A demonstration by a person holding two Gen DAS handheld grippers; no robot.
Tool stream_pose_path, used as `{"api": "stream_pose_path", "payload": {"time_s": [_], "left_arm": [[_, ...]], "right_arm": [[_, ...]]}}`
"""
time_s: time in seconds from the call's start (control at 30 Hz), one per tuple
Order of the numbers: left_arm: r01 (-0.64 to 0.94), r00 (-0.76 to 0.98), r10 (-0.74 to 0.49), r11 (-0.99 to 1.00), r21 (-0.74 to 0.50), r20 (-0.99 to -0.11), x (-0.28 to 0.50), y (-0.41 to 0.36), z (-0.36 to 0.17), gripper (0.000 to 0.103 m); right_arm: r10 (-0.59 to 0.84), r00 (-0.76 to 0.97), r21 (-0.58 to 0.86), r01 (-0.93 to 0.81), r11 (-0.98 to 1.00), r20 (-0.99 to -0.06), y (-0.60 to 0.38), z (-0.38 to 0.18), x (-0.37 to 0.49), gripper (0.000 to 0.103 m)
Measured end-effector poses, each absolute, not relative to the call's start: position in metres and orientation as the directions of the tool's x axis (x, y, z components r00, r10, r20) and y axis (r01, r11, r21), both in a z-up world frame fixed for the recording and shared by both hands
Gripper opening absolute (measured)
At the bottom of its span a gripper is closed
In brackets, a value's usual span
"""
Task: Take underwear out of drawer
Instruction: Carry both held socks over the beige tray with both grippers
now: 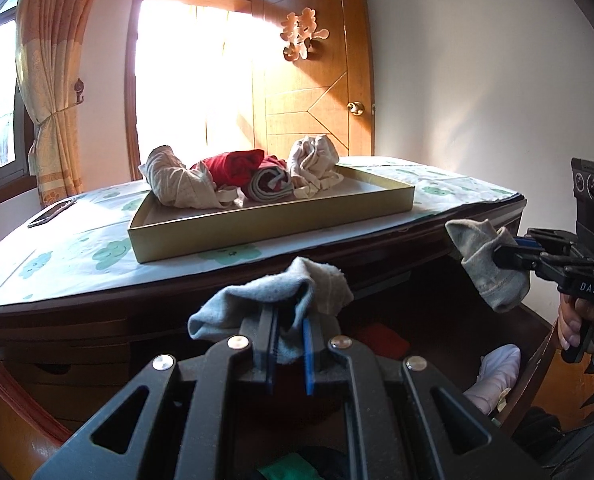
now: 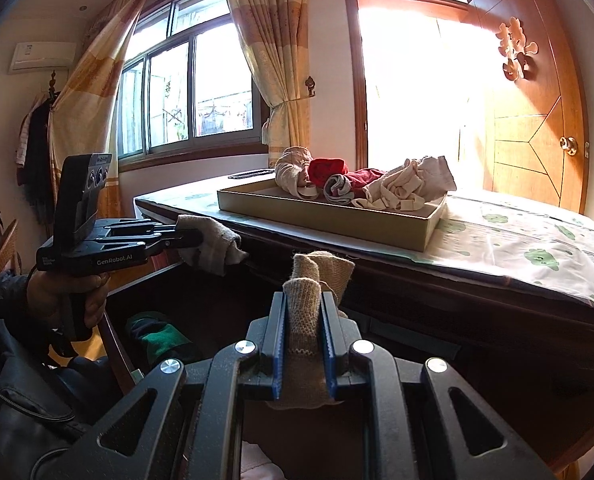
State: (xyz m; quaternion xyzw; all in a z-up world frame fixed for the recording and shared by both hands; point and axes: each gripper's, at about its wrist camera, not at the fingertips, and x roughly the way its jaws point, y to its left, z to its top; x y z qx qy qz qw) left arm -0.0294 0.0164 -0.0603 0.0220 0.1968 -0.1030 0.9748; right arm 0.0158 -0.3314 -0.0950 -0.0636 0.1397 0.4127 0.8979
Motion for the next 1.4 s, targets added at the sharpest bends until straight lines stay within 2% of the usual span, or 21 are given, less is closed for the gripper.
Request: {"api": "stream_pose_path", "payload": {"time_s": [0.33,1.4], "left_arm": [[0.221,0.911,-0.203,0.975,0.009,-0.359,-0.033,0.016,-0.057,0.008],[0.268,0.91,-0.24,0.963,0.036,-0.337,-0.029,-0.007,-0.029,0.008]], "right_arm": [[0.735,0.631,-0.012,-0.76,0.65,-0.248,-0.336,-0.092,0.01,0.018],[0.741,0.626,-0.042,-0.77,0.637,-0.241,-0.328,-0.072,0.012,0.018]]}}
